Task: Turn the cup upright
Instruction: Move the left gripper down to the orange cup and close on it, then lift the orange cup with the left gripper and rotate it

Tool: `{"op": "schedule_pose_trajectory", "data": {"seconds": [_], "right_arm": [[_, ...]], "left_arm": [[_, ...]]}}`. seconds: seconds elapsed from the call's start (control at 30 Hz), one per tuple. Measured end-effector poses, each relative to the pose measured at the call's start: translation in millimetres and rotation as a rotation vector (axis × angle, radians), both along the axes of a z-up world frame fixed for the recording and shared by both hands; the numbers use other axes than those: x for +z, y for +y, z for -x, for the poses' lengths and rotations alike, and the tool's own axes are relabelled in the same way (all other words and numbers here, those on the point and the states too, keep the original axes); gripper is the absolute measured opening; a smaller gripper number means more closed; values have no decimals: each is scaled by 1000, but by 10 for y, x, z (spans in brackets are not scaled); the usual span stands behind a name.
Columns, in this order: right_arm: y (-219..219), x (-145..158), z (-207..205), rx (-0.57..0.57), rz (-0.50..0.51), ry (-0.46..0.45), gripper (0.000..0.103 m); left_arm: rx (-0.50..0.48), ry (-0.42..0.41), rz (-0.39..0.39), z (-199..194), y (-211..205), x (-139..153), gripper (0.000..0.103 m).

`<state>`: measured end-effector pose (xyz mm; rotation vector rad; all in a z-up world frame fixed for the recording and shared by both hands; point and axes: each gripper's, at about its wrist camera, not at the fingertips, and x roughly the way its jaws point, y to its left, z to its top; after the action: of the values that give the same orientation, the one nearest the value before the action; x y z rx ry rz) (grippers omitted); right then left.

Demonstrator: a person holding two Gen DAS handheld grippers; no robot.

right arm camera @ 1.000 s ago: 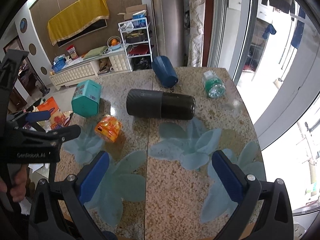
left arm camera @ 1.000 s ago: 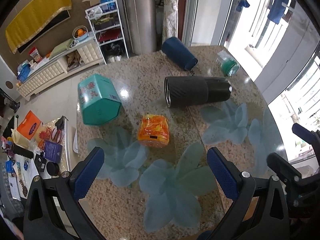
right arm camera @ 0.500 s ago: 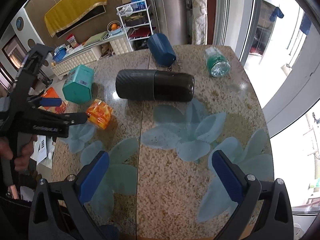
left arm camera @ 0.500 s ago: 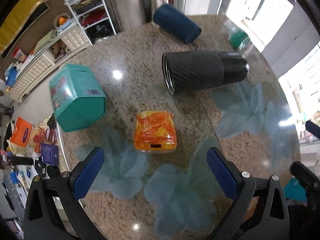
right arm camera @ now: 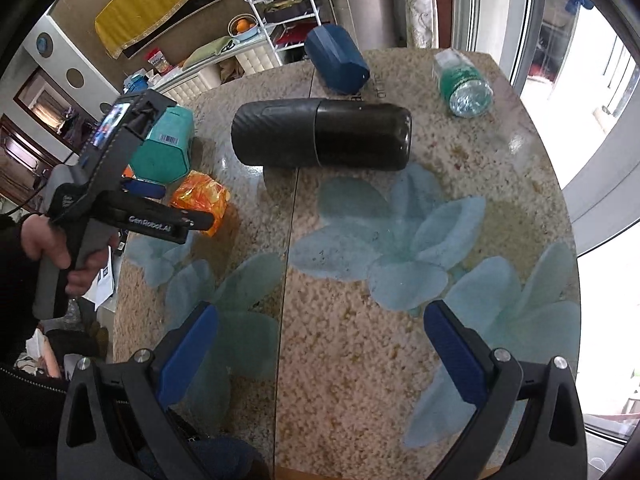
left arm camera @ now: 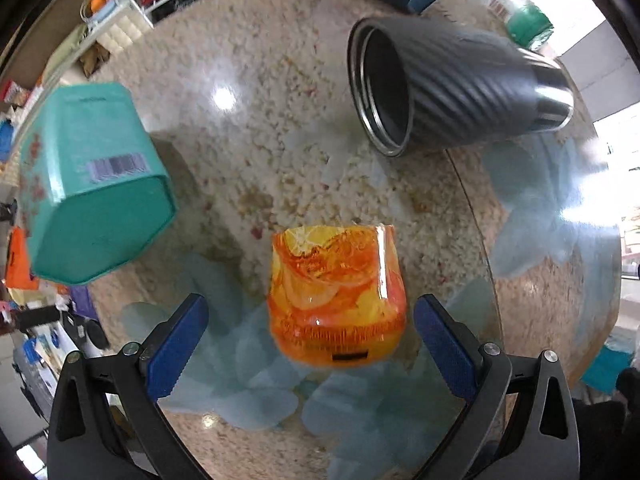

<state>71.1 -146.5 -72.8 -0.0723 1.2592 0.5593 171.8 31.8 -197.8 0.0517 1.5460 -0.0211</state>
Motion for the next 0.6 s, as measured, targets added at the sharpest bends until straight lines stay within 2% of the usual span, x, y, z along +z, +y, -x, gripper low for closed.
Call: {"op": "schedule_pose_trajectory", "data": {"seconds": [0.13,0.2,0.27,0.47,0.6], "right_arm": [[11,-35,-54,3,9,6,103],[13,-47,-73,5,10,10,103],[16,-47,-72,6,7,17,103],[47,-63,-66,9,10,25,103],[56,-17,-62,0,8,15,103]], "left_arm": [[27,21,21,-65,46,-103,102],[56,45,33,-77,94,-179,90],[88,79,61,-74,151,-258,71],[107,70,72,11,218,-283,70],[137,42,106,189,268,-108,70]]}}
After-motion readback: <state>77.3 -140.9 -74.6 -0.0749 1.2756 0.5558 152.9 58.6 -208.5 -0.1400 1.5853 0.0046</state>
